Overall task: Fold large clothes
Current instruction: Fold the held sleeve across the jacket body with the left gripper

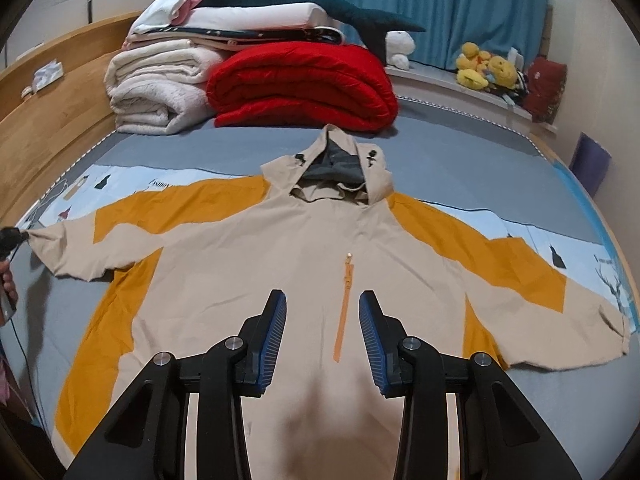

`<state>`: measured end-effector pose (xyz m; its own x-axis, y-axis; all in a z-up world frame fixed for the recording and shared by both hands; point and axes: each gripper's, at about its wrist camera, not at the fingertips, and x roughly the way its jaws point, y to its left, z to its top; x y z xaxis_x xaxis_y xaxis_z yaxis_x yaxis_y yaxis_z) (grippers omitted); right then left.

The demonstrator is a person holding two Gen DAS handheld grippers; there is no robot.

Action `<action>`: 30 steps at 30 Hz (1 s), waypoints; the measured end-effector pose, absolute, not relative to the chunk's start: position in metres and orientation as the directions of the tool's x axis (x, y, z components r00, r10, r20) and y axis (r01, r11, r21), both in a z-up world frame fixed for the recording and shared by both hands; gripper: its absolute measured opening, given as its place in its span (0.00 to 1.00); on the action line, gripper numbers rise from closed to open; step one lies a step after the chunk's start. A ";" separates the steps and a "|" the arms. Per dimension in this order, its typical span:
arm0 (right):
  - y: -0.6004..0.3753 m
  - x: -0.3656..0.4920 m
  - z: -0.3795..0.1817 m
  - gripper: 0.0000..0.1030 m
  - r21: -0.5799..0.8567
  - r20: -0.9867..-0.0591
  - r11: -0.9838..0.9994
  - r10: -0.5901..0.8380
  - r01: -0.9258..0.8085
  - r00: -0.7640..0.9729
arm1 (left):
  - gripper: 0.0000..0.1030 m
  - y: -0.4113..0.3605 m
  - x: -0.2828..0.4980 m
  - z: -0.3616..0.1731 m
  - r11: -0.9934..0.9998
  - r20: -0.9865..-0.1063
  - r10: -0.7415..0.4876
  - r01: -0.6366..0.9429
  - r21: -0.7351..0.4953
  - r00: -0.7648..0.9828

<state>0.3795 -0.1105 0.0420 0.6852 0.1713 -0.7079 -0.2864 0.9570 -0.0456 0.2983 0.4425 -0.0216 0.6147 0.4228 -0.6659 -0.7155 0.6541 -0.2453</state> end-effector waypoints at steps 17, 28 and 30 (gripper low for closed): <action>-0.171 0.335 0.058 0.46 0.046 -0.712 0.981 0.163 -0.186 0.683 | 0.00 0.078 0.371 0.032 0.967 -0.599 -0.090 -0.073 -0.243 0.796; -0.173 0.349 0.037 0.27 0.122 -0.745 0.983 0.181 -0.136 0.642 | 0.29 0.109 0.374 0.006 0.942 -0.692 -0.162 -0.098 -0.321 0.703; -0.164 0.351 0.031 0.27 0.131 -0.748 0.979 0.199 -0.153 0.633 | 0.29 0.133 0.375 -0.002 0.928 -0.719 -0.129 -0.172 -0.331 0.683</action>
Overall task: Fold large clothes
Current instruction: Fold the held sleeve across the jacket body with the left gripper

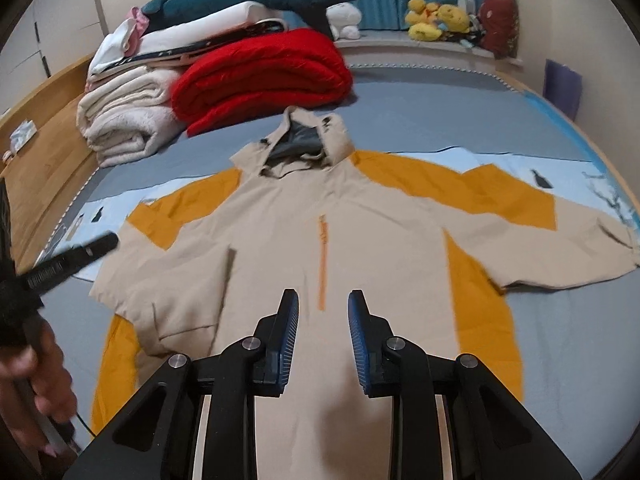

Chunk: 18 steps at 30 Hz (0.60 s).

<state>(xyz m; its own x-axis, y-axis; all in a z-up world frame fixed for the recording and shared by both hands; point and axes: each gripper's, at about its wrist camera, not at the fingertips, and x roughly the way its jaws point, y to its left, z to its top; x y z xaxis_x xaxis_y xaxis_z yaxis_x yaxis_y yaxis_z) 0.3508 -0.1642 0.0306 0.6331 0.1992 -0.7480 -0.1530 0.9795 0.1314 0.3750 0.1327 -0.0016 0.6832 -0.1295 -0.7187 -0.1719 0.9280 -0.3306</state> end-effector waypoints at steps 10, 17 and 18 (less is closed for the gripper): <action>-0.079 0.348 -0.007 0.27 0.149 -0.769 0.926 0.329 -0.347 0.548 | 0.28 0.182 0.383 -0.086 0.849 -0.879 -0.262 -0.337 -0.406 0.399; -0.028 0.344 -0.031 0.28 0.131 -0.789 0.866 0.386 -0.482 0.479 | 0.26 0.181 0.389 -0.111 0.856 -0.905 -0.308 -0.330 -0.399 0.295; -0.022 0.342 -0.035 0.30 0.127 -0.790 0.855 0.394 -0.503 0.469 | 0.24 0.179 0.391 -0.113 0.854 -0.901 -0.324 -0.321 -0.410 0.288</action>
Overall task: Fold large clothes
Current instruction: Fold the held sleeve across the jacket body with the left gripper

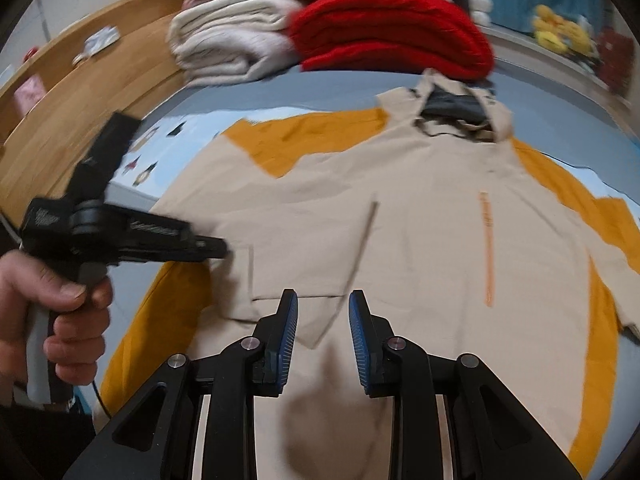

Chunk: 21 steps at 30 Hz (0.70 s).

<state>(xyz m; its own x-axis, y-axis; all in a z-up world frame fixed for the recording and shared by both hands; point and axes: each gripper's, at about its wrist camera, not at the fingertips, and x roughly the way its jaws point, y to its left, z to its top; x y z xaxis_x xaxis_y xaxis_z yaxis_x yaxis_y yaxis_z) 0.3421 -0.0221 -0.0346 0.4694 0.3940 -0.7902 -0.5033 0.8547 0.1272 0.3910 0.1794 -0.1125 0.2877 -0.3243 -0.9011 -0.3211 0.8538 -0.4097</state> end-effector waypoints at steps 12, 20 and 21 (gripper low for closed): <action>0.003 0.332 -0.053 0.50 0.091 -0.797 0.772 0.435 -0.630 0.418 | 0.00 0.134 0.407 -0.051 0.760 -0.689 -0.595 0.011 -0.650 0.414; 0.005 0.337 -0.054 0.50 0.047 -0.796 0.802 0.391 -0.596 0.463 | 0.00 0.103 0.411 -0.032 0.698 -0.613 -0.691 0.132 -0.704 0.383; 0.001 0.339 -0.053 0.50 0.028 -0.793 0.820 0.366 -0.571 0.487 | 0.00 0.104 0.411 -0.030 0.698 -0.611 -0.689 0.132 -0.703 0.391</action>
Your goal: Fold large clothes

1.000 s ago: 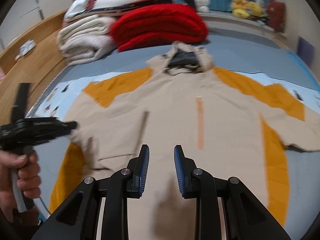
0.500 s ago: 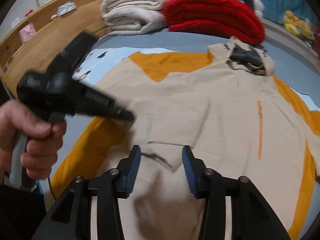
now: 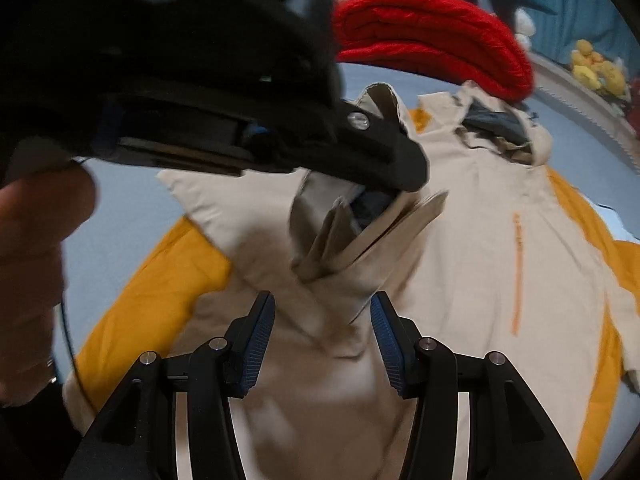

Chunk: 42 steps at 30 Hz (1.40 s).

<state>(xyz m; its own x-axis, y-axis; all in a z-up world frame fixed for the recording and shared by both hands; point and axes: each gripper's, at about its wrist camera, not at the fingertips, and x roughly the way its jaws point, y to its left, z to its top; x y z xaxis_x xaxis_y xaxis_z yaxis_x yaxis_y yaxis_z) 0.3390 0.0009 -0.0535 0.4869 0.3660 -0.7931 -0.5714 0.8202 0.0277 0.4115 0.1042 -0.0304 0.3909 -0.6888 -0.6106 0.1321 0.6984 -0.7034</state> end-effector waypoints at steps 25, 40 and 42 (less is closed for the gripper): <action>-0.268 0.456 -0.034 0.13 0.313 -0.751 0.931 0.122 0.187 0.649 | 0.04 0.197 0.423 -0.061 0.920 -0.861 -0.157 -0.245 -0.305 0.484; -0.281 0.436 0.016 0.12 0.515 -0.446 0.846 0.402 -0.138 0.800 | 0.10 0.169 0.439 -0.080 0.953 -0.896 -0.119 -0.205 -0.225 0.428; -0.286 0.432 0.023 0.12 0.520 -0.415 0.842 0.397 -0.145 0.819 | 0.10 0.164 0.441 -0.084 0.958 -0.902 -0.115 -0.194 -0.212 0.416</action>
<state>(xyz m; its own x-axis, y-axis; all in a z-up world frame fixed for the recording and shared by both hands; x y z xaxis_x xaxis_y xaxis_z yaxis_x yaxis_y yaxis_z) 0.4319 -0.2855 0.0229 0.8189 0.3967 -0.4148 -0.1445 0.8419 0.5199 0.4407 0.1642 -0.0835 0.4162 -0.1150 -0.9020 -0.1941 0.9579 -0.2117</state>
